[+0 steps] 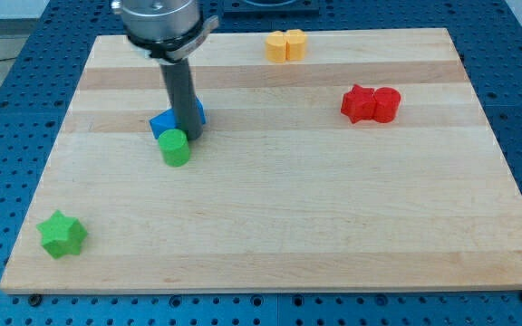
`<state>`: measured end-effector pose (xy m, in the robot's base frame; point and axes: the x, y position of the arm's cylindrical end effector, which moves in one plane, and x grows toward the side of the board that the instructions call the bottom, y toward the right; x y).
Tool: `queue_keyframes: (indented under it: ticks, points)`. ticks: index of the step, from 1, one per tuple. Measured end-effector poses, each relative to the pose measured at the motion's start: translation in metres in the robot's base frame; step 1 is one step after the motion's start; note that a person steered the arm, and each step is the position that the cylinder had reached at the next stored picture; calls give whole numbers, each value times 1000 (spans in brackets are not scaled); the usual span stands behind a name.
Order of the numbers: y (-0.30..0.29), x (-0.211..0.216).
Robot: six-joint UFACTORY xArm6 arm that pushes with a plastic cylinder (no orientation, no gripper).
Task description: Drag the green circle into the green star
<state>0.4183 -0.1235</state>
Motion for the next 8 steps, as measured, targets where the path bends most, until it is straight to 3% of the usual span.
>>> queue_keyframes:
  ticks: [2,8]
  points:
    - [-49,65]
    - [-26,168]
